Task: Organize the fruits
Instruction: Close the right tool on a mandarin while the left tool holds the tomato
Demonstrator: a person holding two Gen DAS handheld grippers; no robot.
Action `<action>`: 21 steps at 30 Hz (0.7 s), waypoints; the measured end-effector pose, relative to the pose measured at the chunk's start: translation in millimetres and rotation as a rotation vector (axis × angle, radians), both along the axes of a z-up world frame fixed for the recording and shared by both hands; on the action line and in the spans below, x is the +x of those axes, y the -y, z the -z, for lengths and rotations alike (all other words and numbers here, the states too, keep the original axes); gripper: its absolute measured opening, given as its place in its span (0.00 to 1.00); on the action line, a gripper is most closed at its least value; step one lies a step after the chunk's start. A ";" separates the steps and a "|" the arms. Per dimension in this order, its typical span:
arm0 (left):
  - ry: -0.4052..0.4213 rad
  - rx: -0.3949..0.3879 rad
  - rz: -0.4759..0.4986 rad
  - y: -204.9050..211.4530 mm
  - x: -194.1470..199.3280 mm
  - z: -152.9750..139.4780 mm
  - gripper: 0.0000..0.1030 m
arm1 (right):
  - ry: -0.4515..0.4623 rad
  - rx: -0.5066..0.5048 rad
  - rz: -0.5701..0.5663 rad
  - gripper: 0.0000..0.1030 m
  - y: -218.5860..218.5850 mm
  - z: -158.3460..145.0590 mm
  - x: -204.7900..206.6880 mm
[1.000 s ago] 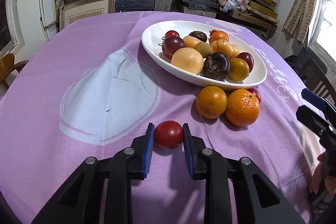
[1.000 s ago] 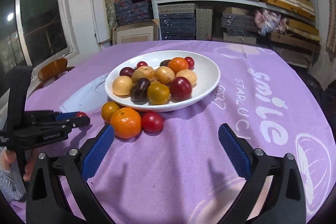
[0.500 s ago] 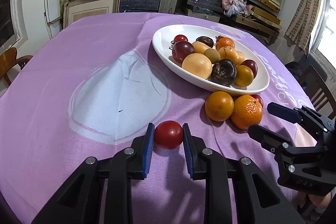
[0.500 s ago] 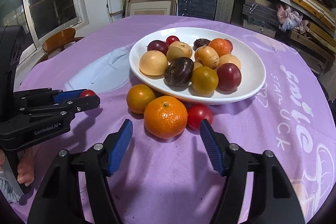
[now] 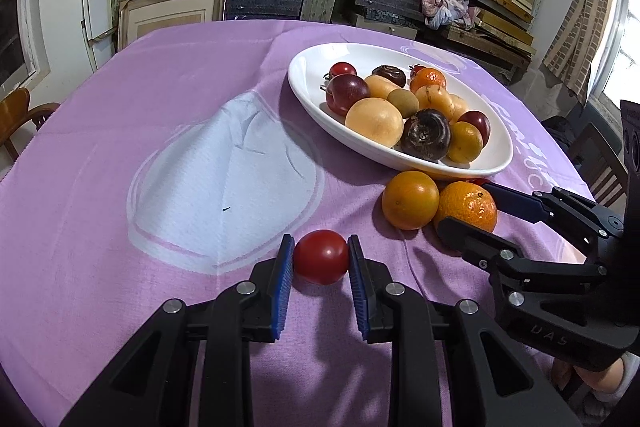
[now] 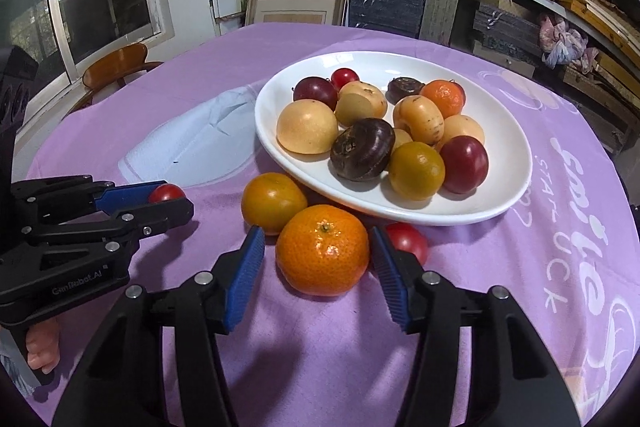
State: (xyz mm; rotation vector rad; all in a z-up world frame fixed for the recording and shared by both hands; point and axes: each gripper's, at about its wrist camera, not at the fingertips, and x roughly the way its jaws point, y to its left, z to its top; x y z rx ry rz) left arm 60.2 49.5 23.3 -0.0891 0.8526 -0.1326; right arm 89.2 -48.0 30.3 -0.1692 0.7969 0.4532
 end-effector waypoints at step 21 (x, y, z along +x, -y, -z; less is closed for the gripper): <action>-0.004 -0.007 0.014 0.7 1.0 3.7 0.26 | -0.073 0.061 -0.006 0.47 12.3 7.5 -4.8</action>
